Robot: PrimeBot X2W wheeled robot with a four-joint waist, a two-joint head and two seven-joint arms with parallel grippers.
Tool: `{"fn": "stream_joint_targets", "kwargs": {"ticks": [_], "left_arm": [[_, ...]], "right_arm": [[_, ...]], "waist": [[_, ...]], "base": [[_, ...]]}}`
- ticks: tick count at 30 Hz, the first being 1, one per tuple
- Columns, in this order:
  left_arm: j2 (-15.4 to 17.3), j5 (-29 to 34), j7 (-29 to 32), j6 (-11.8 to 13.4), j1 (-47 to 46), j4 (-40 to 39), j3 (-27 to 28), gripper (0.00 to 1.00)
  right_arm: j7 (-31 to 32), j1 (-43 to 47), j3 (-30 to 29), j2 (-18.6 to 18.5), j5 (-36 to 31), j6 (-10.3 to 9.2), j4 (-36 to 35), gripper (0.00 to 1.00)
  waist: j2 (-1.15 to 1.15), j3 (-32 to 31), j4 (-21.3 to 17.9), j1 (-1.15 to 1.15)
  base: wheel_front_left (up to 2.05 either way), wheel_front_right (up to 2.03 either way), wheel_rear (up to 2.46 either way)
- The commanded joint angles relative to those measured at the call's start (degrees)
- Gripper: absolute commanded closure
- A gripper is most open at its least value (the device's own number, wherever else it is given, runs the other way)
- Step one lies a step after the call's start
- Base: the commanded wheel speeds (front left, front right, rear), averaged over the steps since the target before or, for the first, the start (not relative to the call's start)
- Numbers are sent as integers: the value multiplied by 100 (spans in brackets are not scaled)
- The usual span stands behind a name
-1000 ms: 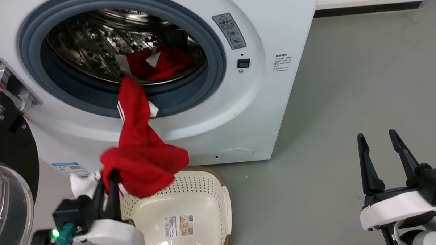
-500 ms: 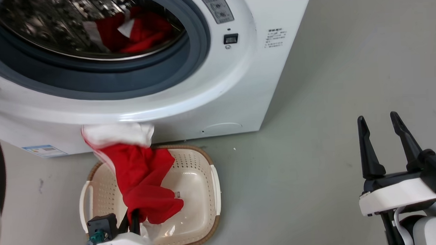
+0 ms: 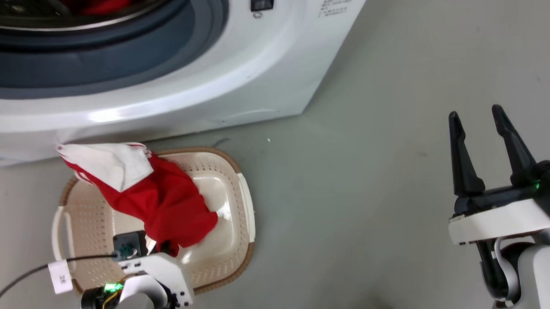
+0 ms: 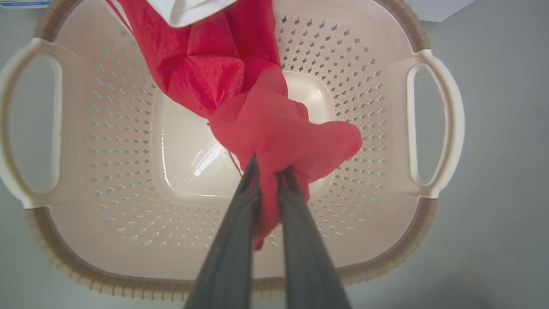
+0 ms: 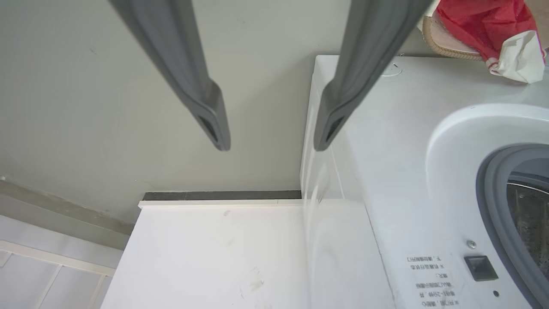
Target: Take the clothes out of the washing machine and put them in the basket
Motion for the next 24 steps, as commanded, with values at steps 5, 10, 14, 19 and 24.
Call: {"fn": "stream_joint_targets", "kwargs": {"ticks": [5,10,14,19,24], "left_arm": [[44,-12,-33,-130,-625,860,-22,100],[9,-88,-138,-150,-959,1358,16,100],[-3,-112,-247,-135,-1130,1539,28,100],[6,-149,-373,-124,-1184,1632,57,0],[0,-163,-416,-191,-999,1705,56,0]], "right_arm": [[-110,-282,59,2,57,-4,17,0],[-203,-404,85,2,67,-4,36,0],[-244,-463,106,2,86,-4,90,0],[-279,-535,148,0,87,-4,209,0],[-310,-487,202,1,120,-4,364,0]], "waist": [[0,739,-301,-1],[0,1062,-384,-1],[0,1164,-389,-1],[0,1063,-340,-1],[0,646,-241,-1]], "base": [[0,0,0],[0,0,0],[0,0,0],[0,0,0],[0,0,0]]}}
